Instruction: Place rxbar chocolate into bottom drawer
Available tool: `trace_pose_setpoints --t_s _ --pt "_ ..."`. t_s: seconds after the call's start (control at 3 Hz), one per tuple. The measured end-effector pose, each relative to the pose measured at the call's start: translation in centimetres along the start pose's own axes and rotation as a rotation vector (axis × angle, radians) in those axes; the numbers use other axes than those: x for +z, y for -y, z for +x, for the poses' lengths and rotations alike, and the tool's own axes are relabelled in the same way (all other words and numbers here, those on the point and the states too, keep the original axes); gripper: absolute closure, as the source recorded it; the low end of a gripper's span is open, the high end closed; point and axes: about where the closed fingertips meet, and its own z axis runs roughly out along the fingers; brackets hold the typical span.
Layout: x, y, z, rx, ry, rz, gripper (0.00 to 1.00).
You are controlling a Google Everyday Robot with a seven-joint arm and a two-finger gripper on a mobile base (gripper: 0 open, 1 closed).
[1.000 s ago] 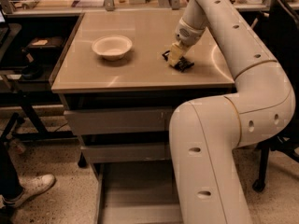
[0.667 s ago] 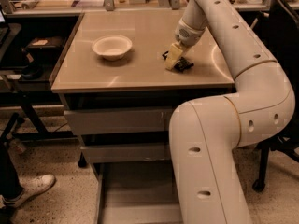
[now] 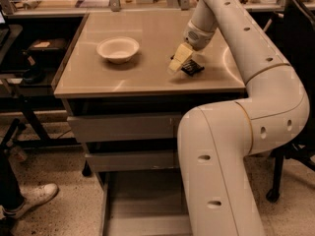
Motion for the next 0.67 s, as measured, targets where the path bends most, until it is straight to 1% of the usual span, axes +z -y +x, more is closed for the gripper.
trace_pose_setpoints --t_s 0.33,0.67 --pt "-3.2 0.4 -2.8 -0.021 0.037 0.113 0.00" --pt "-8.6 0.8 -6.1 -0.031 0.093 0.279 0.00"
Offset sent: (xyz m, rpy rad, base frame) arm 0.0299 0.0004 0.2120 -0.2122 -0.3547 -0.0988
